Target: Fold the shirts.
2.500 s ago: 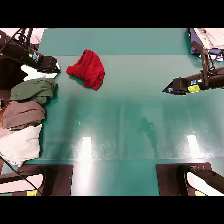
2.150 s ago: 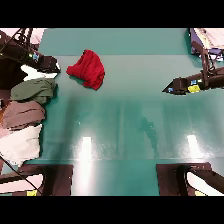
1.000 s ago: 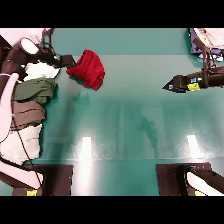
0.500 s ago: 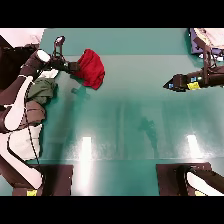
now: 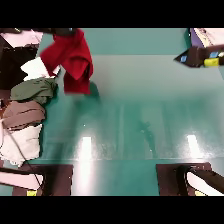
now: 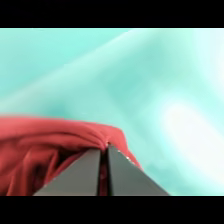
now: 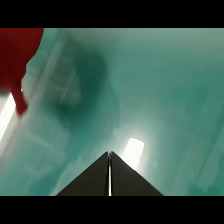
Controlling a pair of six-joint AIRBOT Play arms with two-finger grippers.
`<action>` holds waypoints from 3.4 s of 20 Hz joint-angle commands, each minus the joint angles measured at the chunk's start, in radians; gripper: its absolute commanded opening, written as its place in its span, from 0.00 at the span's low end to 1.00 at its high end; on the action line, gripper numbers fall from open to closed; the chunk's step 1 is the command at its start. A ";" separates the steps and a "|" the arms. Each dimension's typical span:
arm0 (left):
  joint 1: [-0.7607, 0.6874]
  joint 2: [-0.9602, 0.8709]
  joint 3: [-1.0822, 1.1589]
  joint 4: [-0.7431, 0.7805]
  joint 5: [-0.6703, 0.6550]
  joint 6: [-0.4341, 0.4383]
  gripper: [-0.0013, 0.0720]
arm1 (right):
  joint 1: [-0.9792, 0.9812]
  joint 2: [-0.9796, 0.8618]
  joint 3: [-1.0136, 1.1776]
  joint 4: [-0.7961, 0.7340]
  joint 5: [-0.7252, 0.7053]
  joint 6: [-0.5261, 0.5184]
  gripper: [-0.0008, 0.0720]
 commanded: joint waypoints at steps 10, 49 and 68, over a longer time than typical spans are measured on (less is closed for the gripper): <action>-0.210 0.191 -0.352 0.064 -0.171 -0.010 0.05 | 0.000 0.000 0.215 -0.003 0.074 0.000 0.04; -0.018 0.328 -0.703 0.221 -0.044 -0.050 0.05 | 0.062 0.099 -0.612 0.001 0.032 0.079 0.70; -0.018 0.328 -0.595 0.319 -0.123 -0.097 0.05 | 0.281 -0.204 -0.533 0.283 -0.359 -0.080 0.03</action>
